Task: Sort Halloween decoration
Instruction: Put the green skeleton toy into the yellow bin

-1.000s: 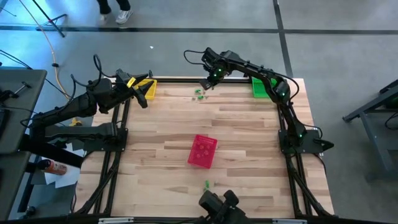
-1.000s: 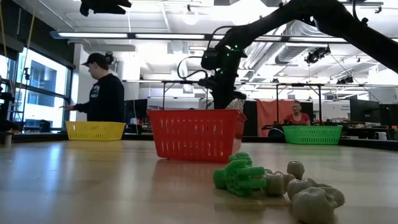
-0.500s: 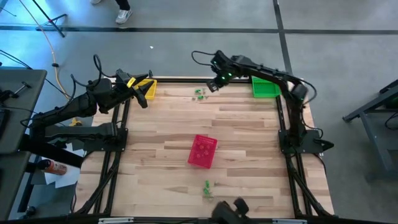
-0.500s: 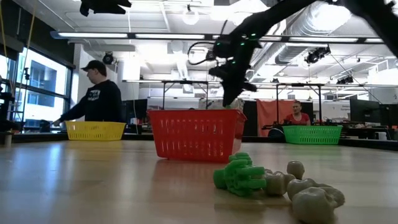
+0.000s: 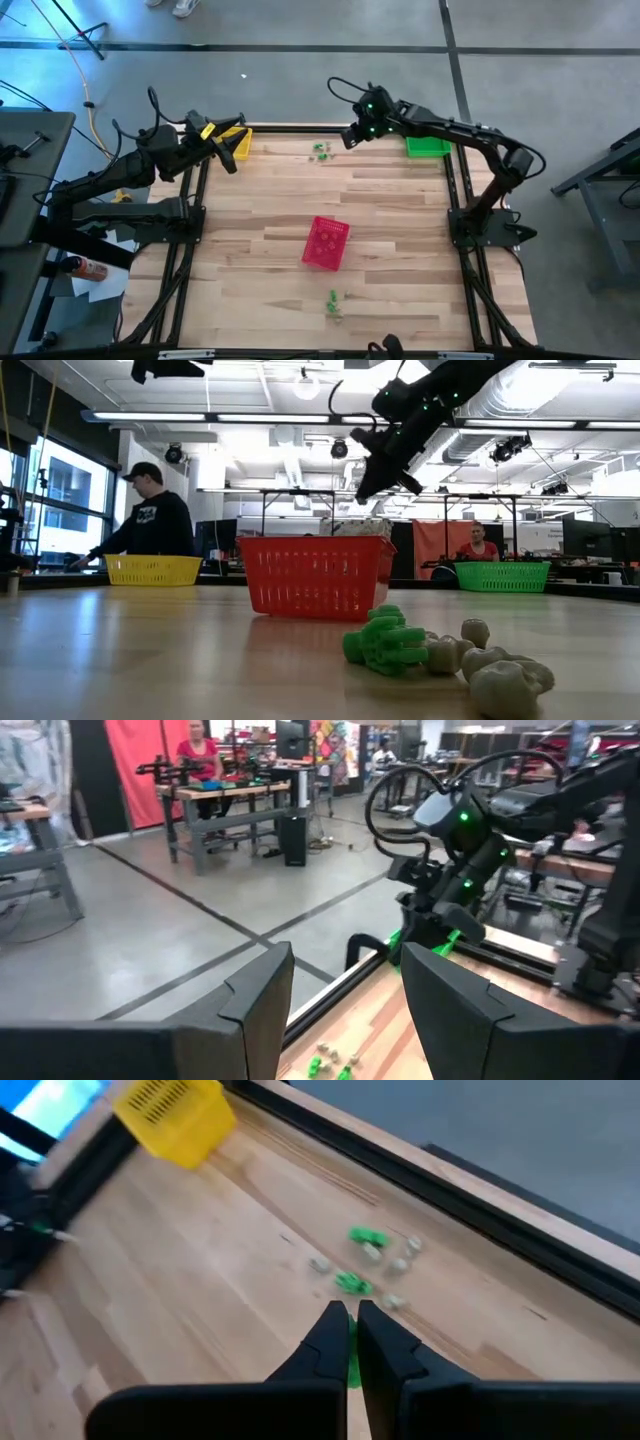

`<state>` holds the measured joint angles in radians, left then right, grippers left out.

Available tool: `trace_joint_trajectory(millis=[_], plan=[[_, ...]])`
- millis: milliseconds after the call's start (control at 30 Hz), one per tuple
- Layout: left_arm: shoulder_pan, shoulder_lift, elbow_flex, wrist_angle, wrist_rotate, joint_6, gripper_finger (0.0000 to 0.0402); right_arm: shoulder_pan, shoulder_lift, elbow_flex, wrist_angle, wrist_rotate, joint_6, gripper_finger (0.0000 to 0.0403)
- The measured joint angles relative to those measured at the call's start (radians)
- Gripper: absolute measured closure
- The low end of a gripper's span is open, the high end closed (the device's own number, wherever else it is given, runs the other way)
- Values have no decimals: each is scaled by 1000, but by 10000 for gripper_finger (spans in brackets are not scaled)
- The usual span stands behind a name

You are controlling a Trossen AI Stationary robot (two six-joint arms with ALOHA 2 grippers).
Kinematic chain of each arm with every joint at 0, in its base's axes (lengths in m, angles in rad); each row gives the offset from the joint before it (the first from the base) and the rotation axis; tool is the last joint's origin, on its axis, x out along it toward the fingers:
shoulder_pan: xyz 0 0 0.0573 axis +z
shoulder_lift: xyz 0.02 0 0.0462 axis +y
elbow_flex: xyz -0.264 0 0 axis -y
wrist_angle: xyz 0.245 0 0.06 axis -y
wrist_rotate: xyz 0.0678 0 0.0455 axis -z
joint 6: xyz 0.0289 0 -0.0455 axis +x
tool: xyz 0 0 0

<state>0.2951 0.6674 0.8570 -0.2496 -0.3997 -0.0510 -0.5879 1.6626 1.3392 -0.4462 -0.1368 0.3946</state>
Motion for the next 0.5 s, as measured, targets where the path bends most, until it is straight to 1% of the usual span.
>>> trace_joint_trajectory(millis=[133,267,500], plan=[[0,0,0,9,29,-1,225,18,-2,0,26,-14,8,403],[0,0,0,9,30,-9,225,34,-2,0,26,-37,-4,403],[0,0,0,9,31,-26,225,43,-35,0,17,-38,-39,403]])
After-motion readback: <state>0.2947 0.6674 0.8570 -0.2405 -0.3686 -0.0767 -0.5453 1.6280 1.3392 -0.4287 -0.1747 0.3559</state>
